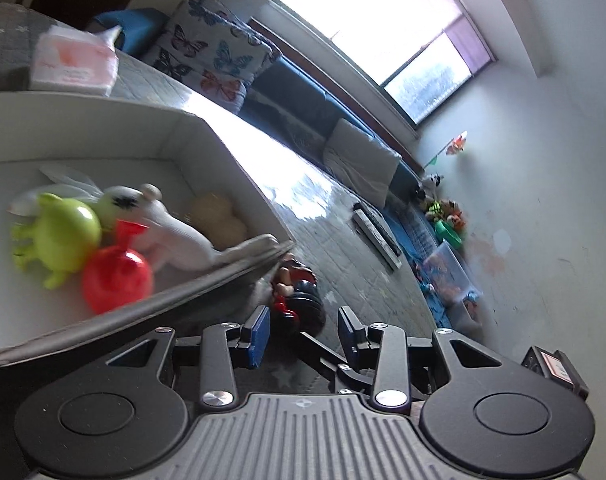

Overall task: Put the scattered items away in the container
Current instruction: 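Move the left tool down to the black-red figure, then close the left gripper on the black-red figure and lift it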

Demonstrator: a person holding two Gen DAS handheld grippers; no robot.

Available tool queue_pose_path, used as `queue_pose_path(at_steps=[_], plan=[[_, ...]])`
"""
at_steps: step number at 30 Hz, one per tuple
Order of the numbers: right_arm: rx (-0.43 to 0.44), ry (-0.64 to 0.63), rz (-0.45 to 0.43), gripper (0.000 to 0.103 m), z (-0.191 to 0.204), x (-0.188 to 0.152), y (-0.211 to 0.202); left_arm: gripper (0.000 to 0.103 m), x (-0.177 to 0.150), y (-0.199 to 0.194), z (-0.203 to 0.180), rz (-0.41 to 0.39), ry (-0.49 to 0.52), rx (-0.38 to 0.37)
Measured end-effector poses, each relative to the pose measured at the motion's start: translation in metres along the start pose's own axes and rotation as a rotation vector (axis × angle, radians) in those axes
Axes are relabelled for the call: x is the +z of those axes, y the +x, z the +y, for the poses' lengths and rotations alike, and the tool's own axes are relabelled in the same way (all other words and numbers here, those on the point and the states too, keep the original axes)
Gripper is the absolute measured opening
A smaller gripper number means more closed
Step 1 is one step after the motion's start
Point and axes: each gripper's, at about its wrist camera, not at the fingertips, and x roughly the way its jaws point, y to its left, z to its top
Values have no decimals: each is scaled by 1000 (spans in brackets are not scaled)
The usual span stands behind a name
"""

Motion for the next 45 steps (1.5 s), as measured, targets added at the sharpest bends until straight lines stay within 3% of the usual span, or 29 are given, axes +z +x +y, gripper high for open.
queue_pose_path(at_steps=[13,33,39,45], plan=[[35,82,33,73,-24,-4,31,40,5,59,-5,46,-23,41],[84,108,50,78,-23,0,49,40,4,76,-6,29,-8,61],[74,69,71,83,-22,2,61,41,4,80,-5,65,-10,74],[65,36,86,79,-17,-3,64,40,1,80,-2,76,-9,73]])
